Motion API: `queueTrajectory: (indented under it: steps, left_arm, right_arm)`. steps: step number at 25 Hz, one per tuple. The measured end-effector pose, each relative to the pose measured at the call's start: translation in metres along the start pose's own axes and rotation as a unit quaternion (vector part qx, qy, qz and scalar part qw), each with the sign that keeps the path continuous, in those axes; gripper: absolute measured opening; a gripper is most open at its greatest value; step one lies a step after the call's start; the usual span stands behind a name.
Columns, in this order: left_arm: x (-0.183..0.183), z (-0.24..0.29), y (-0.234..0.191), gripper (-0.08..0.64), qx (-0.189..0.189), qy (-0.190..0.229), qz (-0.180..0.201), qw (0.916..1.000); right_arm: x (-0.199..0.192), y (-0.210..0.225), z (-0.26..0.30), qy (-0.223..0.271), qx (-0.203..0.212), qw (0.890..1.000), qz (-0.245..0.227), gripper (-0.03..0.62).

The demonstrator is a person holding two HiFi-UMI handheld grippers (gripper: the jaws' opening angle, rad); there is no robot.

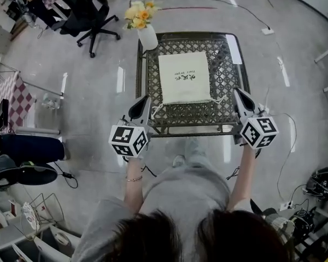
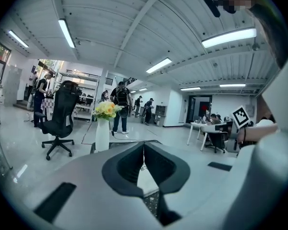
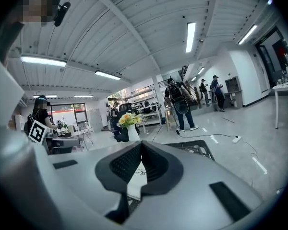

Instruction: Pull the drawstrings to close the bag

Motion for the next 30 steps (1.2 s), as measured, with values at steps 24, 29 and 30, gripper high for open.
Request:
queueTrajectory:
  steps: [24,29,30]
  left_arm:
    - [-0.061,0.062,-0.018,0.028,0.064,-0.152,-0.002,0.9864]
    - [-0.082,0.065,-0.017,0.029,0.048,-0.194,0.018,0.9796]
    - [-0.087,0.065,-0.017,0.038,0.044,-0.202,0.02,0.9781]
  right_arm:
    - [-0.026,0.087,0.091,-0.145,0.11,0.983,0.007,0.023]
    - [-0.053,0.091,0.097,-0.198,0.125,0.972,0.016,0.025]
    - [-0.058,0.091,0.097,-0.211,0.129,0.969,0.014,0.025]
Point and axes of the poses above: the fingertips, and each gripper's own axes: z forward along the fingers, y to its right, x out of its top, the point moved 6 cm from there along -z, backward along the fingers, and after that the axes turned 12 degrees about x, right-handed, at the moved point
